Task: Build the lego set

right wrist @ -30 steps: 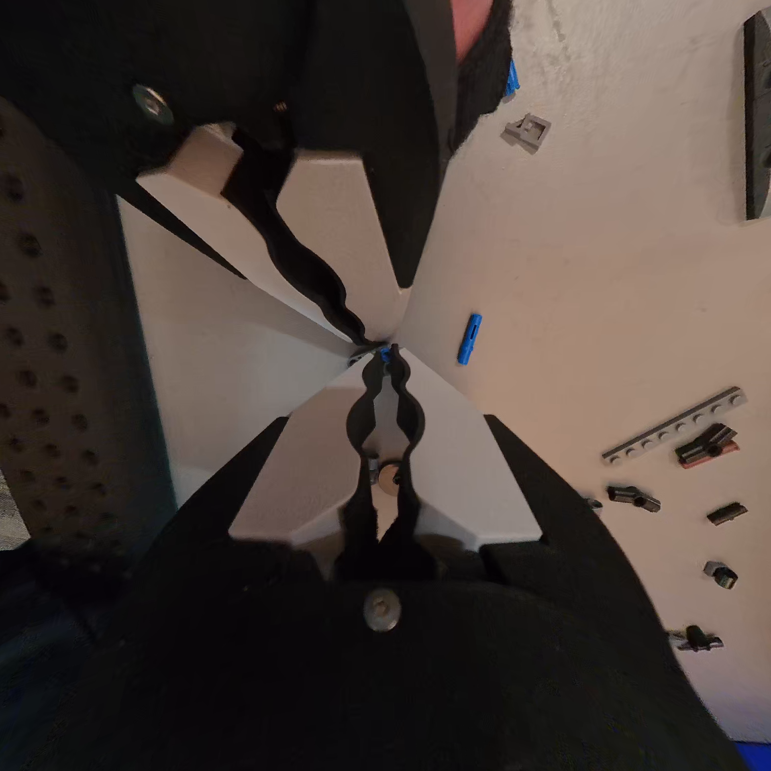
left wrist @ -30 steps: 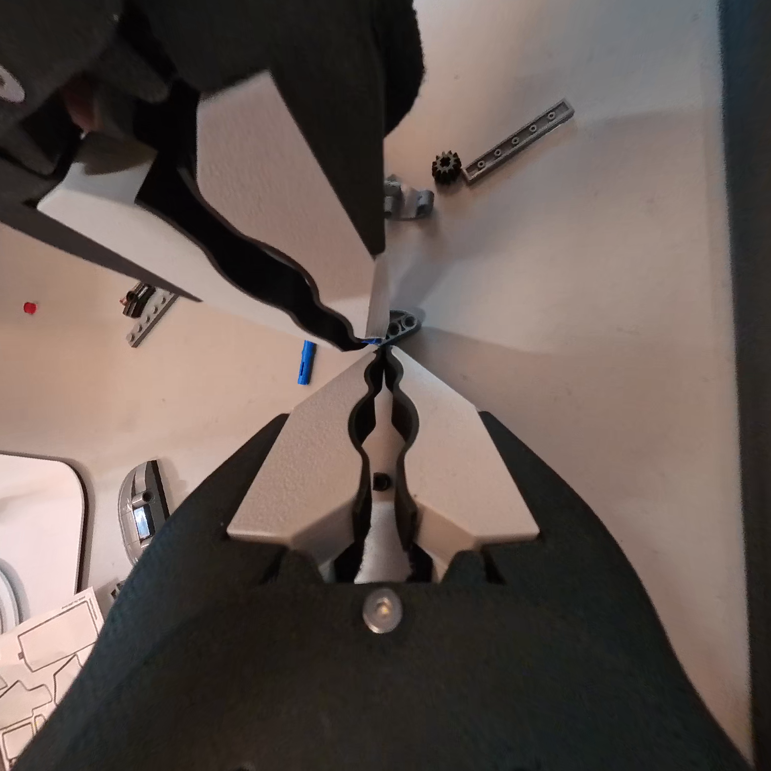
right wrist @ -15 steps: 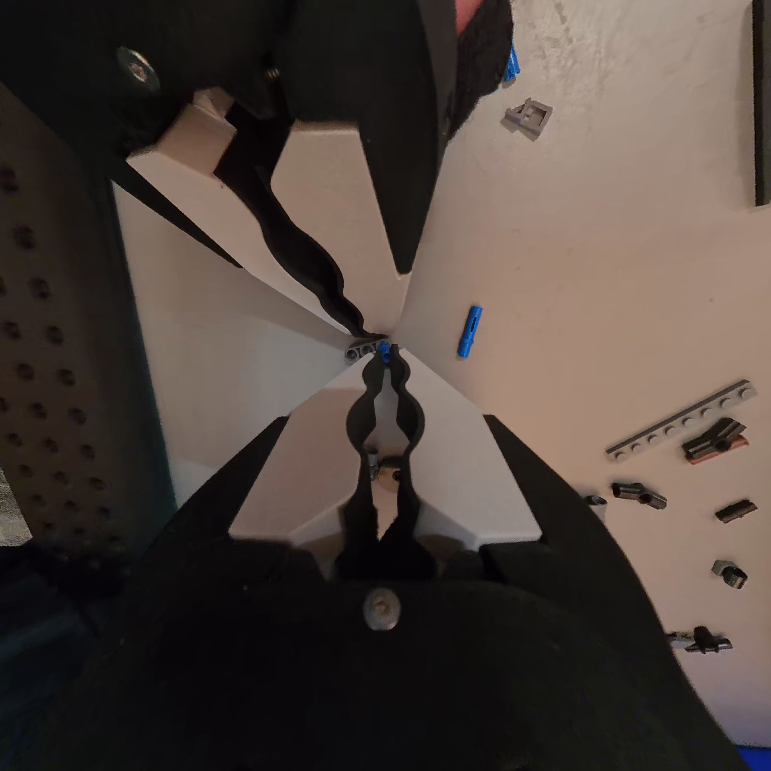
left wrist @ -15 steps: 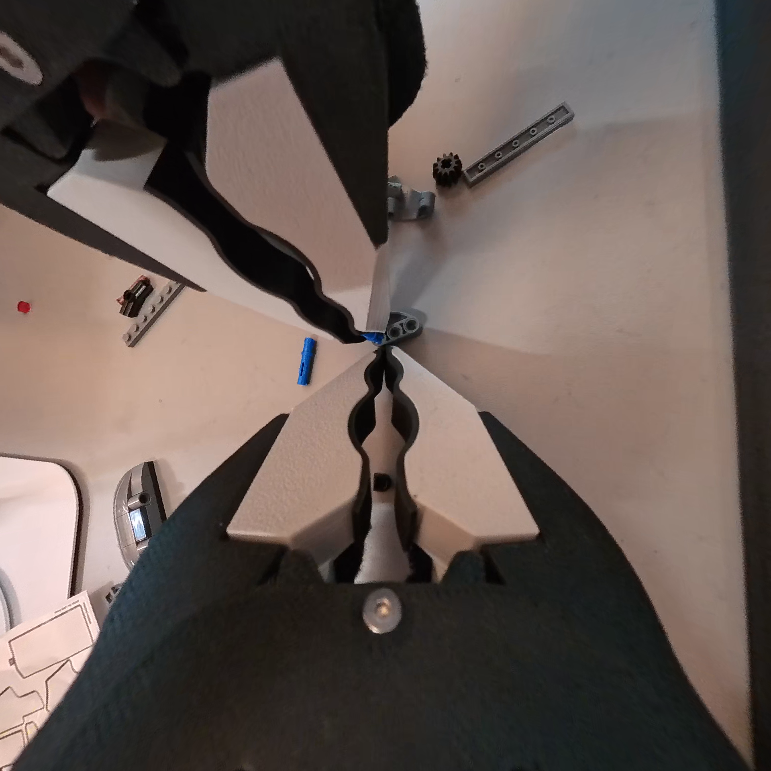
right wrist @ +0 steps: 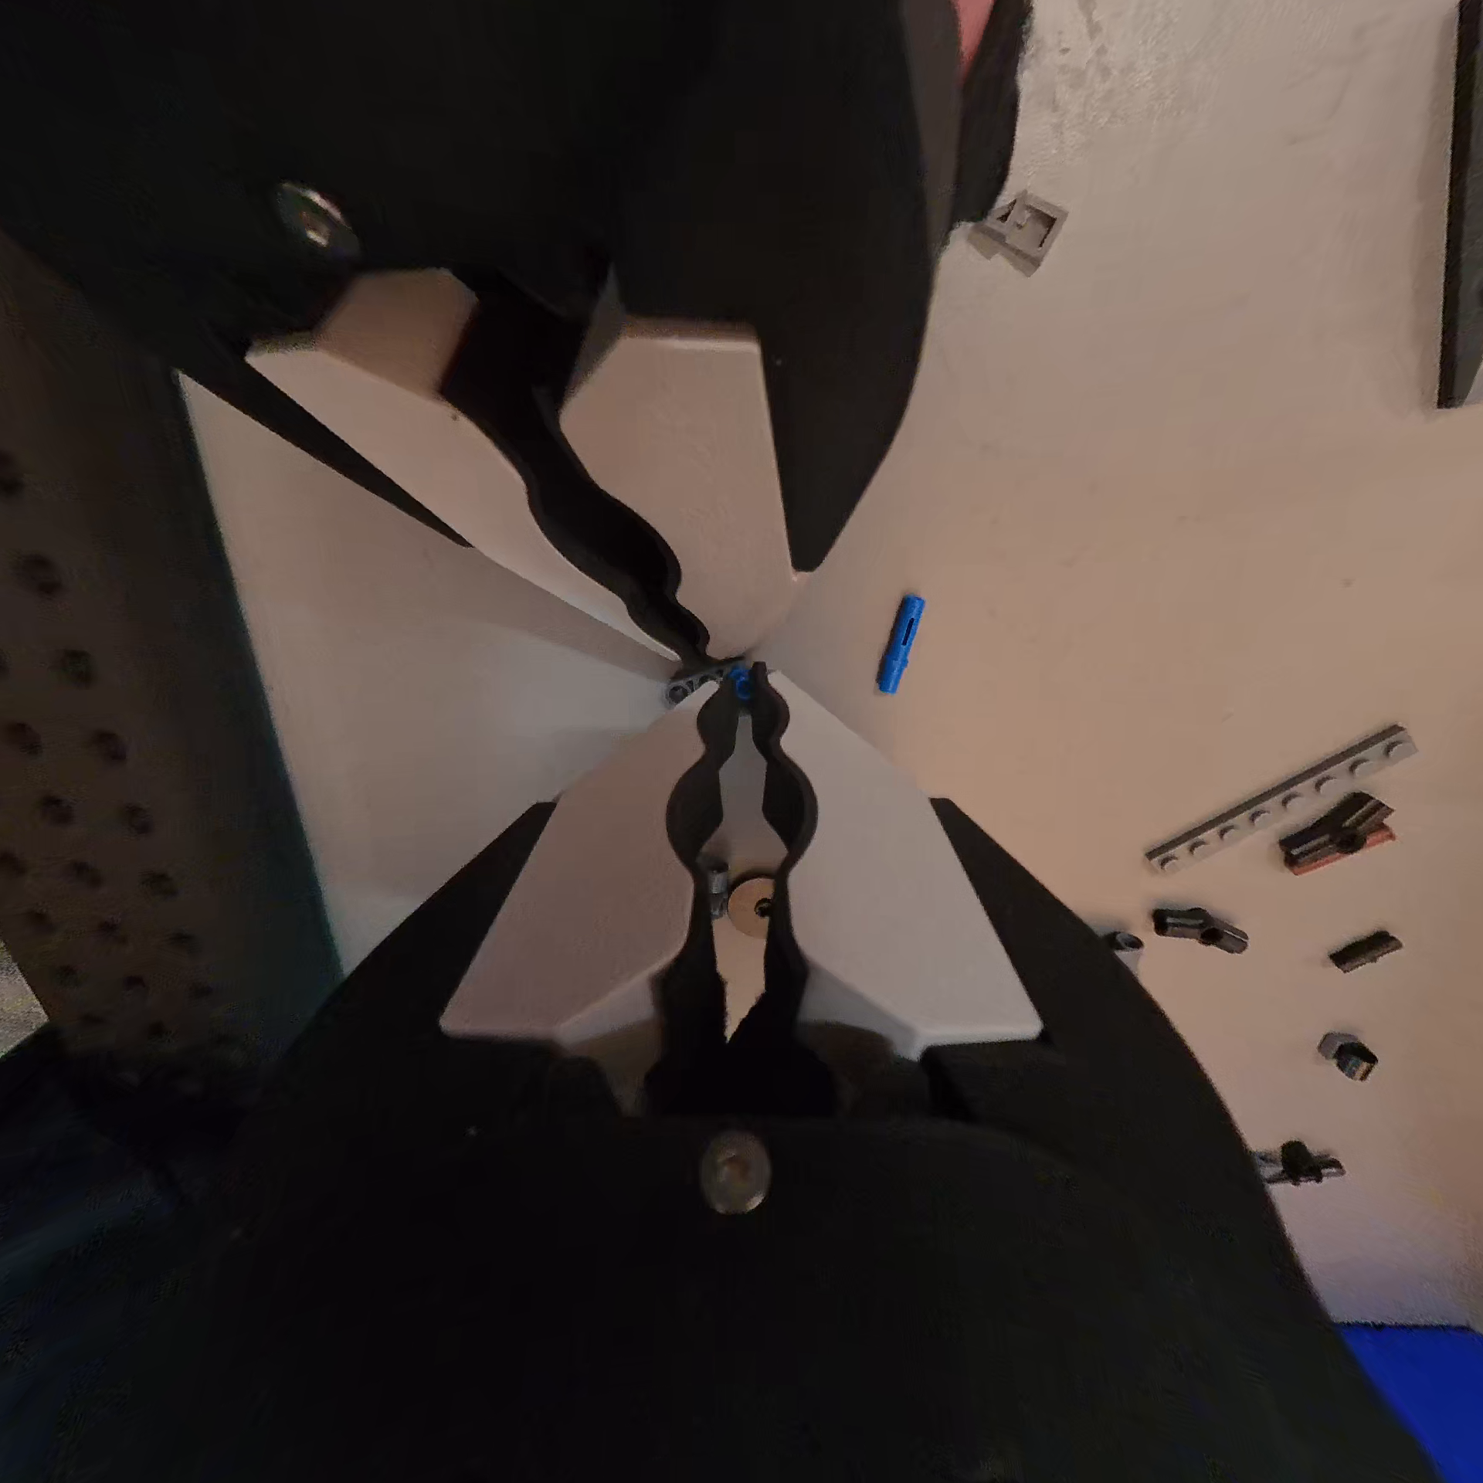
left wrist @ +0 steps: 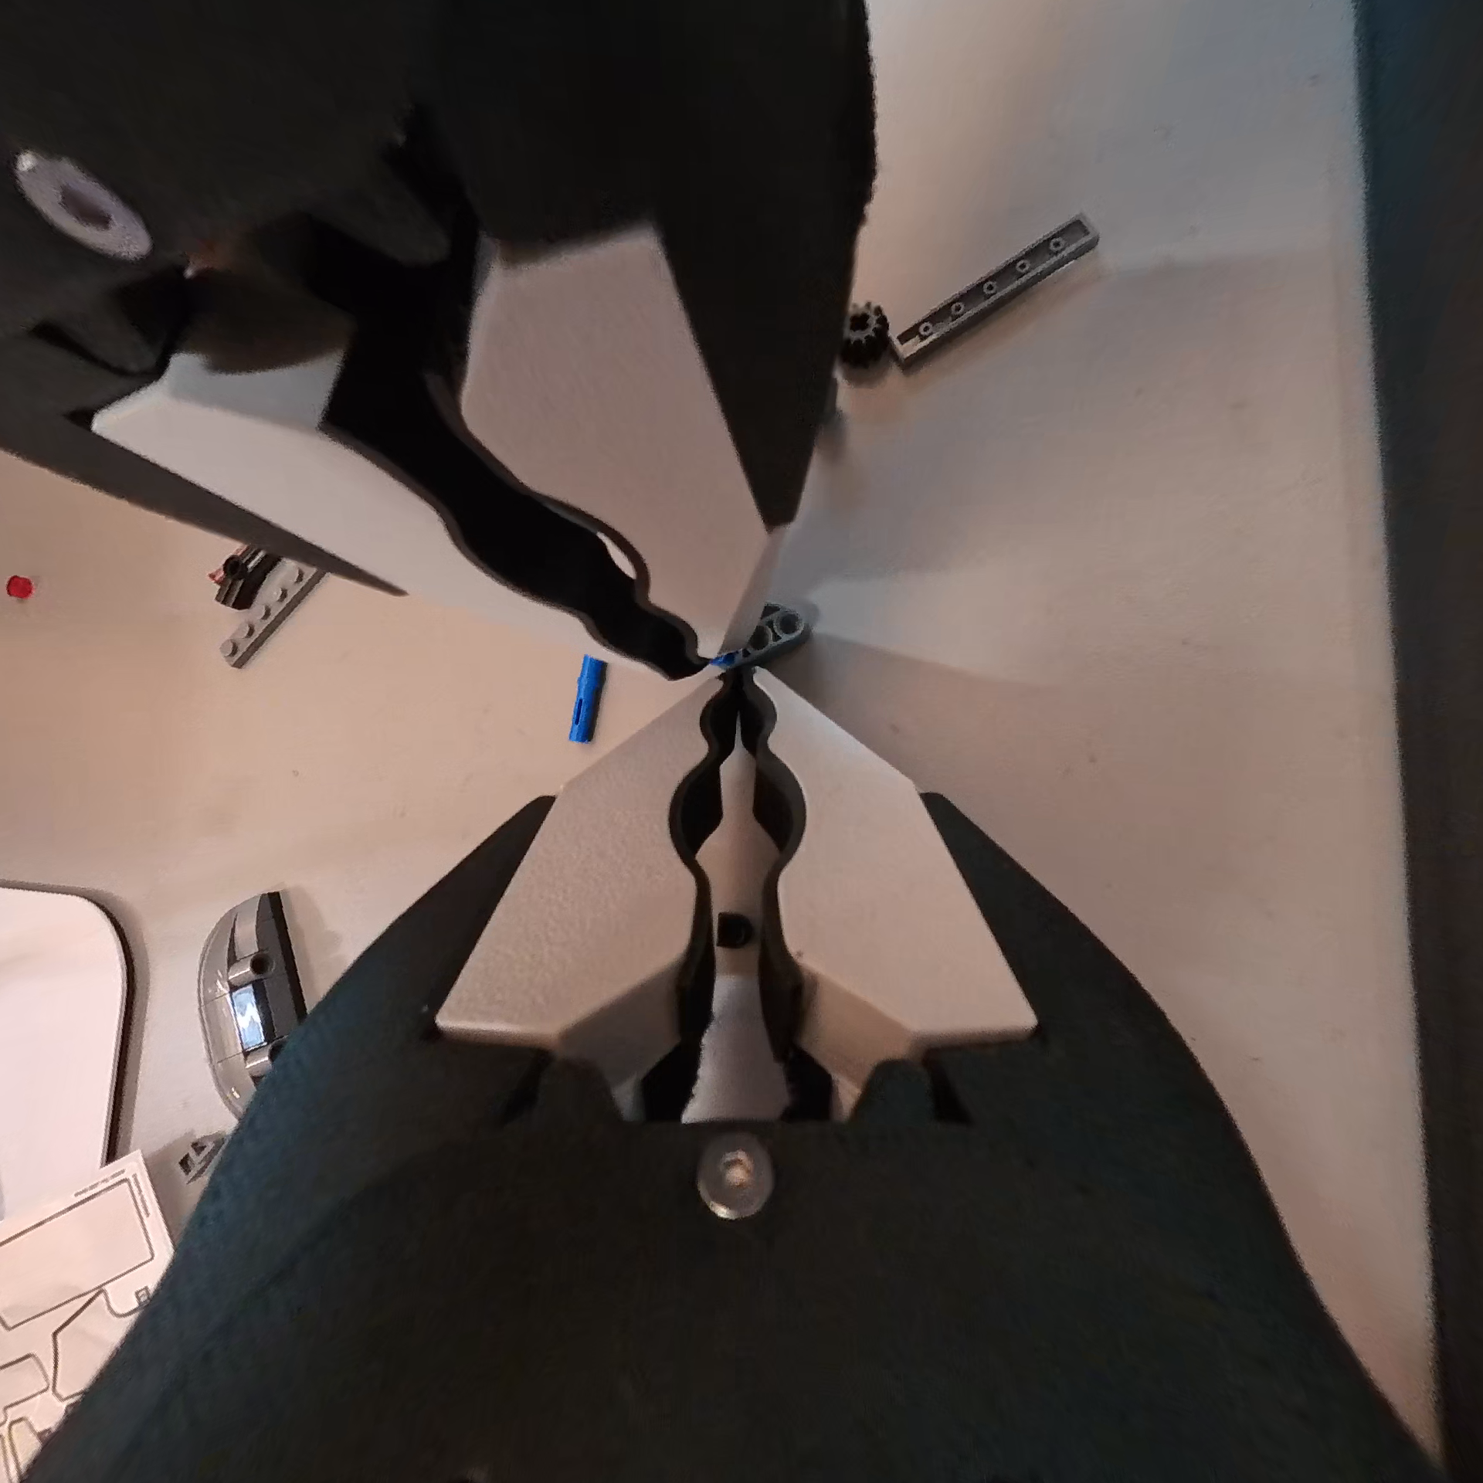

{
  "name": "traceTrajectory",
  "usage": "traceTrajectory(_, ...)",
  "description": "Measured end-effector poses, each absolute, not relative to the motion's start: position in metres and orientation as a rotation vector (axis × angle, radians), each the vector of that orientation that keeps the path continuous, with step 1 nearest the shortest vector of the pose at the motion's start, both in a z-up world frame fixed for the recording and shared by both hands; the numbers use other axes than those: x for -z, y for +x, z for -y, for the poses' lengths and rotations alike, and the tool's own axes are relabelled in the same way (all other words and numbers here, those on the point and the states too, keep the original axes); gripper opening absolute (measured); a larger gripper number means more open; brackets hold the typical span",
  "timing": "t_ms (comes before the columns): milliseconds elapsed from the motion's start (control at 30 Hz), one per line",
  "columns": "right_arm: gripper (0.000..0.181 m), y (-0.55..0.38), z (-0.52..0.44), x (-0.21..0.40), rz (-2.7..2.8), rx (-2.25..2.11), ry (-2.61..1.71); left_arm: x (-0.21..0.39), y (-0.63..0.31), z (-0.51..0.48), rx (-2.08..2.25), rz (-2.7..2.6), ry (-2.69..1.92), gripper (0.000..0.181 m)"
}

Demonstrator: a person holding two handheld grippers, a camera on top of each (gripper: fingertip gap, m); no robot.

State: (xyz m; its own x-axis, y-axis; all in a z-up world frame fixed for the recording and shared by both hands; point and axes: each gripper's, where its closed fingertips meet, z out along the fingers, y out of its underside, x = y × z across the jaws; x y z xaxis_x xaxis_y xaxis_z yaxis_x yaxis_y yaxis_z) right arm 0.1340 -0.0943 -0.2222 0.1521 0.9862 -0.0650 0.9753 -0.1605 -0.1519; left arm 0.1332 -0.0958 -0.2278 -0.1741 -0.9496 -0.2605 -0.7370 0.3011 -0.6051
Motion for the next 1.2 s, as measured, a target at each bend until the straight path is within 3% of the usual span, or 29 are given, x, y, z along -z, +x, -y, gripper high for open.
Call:
traceTrajectory(300, 0.001, 0.134, 0.095, 0.222, 1.993, -0.131, -2.355, 0.228, 0.133, 0.096, 0.457, -1.974, -1.499, 0.000)
traceTrajectory(600, 0.002, 0.134, 0.090, 0.221, 1.877, -0.460, -2.325, 0.228, 0.134, 0.094, 0.449, -1.992, -1.484, 0.000)
traceTrajectory(800, 0.007, 0.139, 0.082, 0.219, 1.823, -0.500, -2.287, 0.228, 0.134, 0.094, 0.485, -1.993, -1.487, 0.000)
traceTrajectory(1067, 0.000, 0.145, 0.082, 0.213, 1.782, -0.565, -2.262, 0.227, 0.132, 0.089, 0.489, -1.988, -1.507, 0.003)
traceTrajectory(1200, 0.008, 0.146, 0.084, 0.212, 1.775, -0.535, -2.268, 0.226, 0.127, 0.080, 0.452, -1.975, -1.521, 0.006)
